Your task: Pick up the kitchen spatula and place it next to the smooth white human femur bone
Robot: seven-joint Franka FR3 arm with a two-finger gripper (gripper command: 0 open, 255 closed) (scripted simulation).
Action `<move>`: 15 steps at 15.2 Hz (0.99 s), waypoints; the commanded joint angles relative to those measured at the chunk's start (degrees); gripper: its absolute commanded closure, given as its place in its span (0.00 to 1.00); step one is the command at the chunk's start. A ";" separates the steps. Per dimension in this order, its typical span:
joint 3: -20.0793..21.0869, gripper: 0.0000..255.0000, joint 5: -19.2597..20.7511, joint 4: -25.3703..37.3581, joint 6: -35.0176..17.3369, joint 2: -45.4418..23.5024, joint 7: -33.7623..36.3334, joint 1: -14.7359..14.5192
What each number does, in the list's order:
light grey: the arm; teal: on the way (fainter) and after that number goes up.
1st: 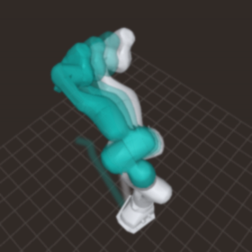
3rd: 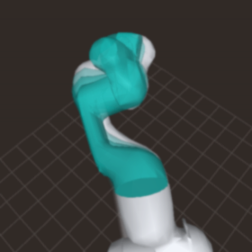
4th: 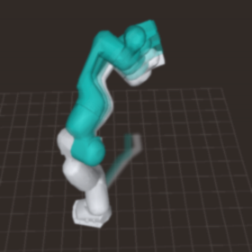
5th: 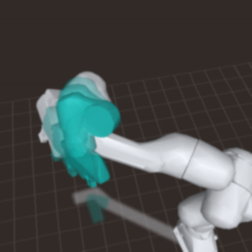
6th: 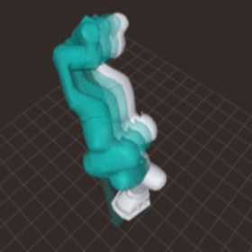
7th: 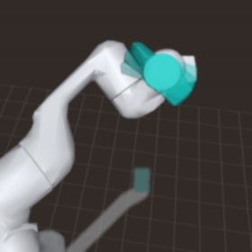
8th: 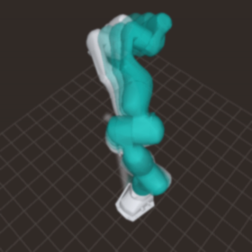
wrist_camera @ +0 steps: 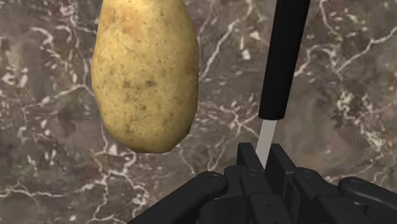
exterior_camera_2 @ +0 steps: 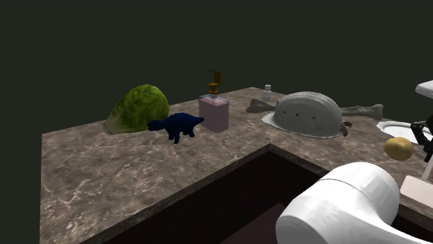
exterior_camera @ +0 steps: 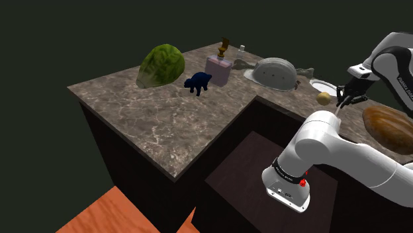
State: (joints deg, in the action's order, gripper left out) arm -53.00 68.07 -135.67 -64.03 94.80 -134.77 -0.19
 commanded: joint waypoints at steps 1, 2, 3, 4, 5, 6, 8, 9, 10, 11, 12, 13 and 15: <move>-1.10 1.00 1.06 -1.18 -0.47 0.95 -0.07 0.64; -1.69 1.00 1.62 -1.76 -0.70 1.42 -0.12 0.96; -2.29 1.00 2.19 -2.33 -0.94 1.88 -0.17 1.29; -3.19 1.00 3.03 -3.13 -1.28 2.54 -0.25 1.76; -3.19 1.00 3.03 -3.13 -1.29 2.53 -0.25 1.77; -3.19 1.00 3.03 -3.13 -1.29 2.53 -0.25 1.76; -3.19 1.00 3.03 -3.13 -1.29 2.53 -0.25 1.76; -3.19 1.00 3.03 -3.13 -1.29 2.53 -0.25 1.76; -3.19 1.00 3.03 -3.13 -1.29 2.53 -0.25 1.76; -3.18 1.00 3.03 -3.12 -1.28 2.53 -0.25 1.76; -3.18 1.00 3.03 -3.12 -1.28 2.53 -0.25 1.76; -3.18 0.00 3.03 -3.12 -1.28 2.53 -0.25 1.76; -3.18 0.00 3.03 -3.12 -1.28 2.53 -0.25 1.76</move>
State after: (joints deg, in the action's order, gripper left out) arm -56.18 71.10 -138.78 -65.31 97.33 -135.02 1.57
